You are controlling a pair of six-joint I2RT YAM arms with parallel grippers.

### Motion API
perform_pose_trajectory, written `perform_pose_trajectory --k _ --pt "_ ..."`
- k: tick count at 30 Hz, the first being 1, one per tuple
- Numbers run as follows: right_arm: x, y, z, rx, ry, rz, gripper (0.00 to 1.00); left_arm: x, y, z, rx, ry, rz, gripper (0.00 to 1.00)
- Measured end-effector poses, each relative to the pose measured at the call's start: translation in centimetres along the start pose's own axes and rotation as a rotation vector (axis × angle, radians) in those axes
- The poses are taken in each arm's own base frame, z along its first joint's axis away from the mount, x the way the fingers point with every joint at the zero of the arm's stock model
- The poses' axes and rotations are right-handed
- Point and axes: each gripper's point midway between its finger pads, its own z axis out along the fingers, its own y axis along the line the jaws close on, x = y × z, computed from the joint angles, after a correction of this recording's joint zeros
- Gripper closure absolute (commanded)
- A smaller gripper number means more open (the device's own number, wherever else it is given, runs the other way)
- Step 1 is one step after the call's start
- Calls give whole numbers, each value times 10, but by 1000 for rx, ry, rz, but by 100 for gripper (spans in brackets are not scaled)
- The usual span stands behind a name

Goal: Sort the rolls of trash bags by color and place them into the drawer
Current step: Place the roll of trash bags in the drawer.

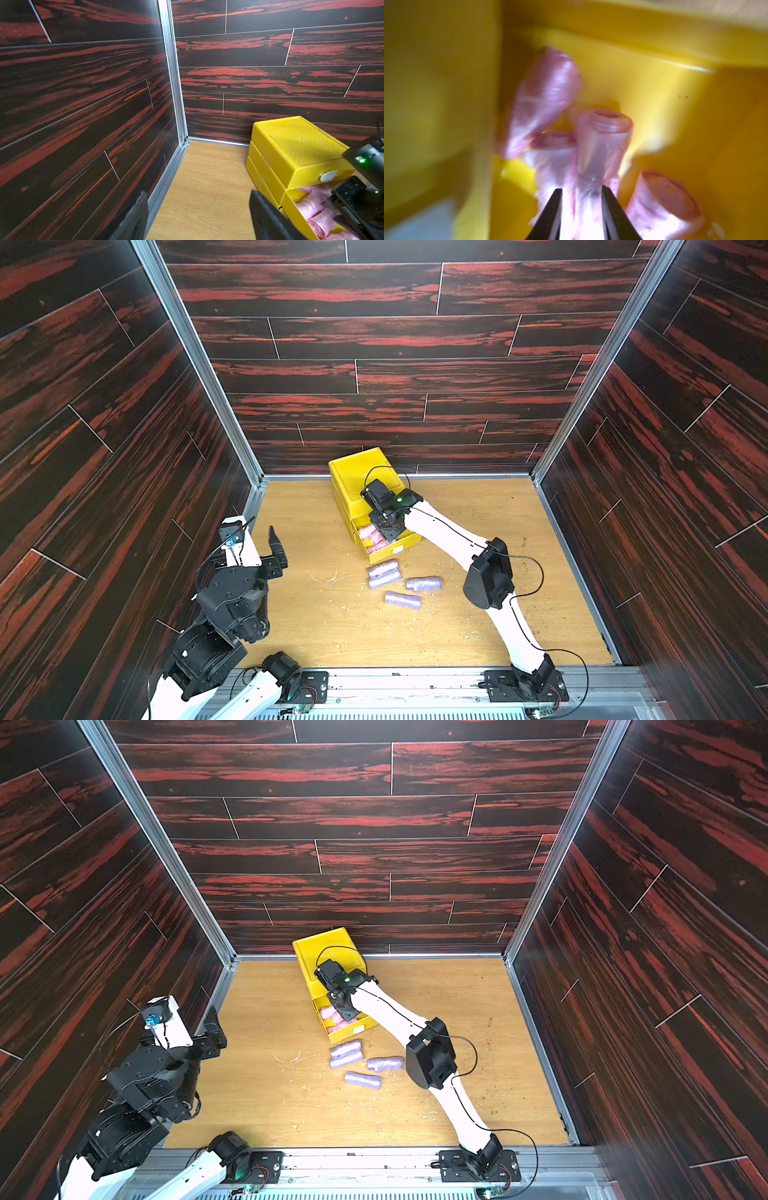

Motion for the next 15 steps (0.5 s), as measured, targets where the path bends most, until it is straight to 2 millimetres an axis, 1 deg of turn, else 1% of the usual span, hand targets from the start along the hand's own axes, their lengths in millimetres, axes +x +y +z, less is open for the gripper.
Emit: perform_pose_trajectory --k 3,5,8,12,15 --pt "-6 9 -22 -53 -6 -21 66 0 -1 1 -1 3 0 19" --pt "-10 12 -41 -94 -13 -38 66 1 -3 3 0 9 4 19" --pt "-15 11 -67 -151 -19 -64 68 1 -7 6 0 21 12 19" --pt "-22 -5 -96 -229 -32 -119 69 -4 -17 12 14 38 14 19" --pt "-28 -24 -116 -297 -58 -184 68 -13 -29 19 33 60 7 15"
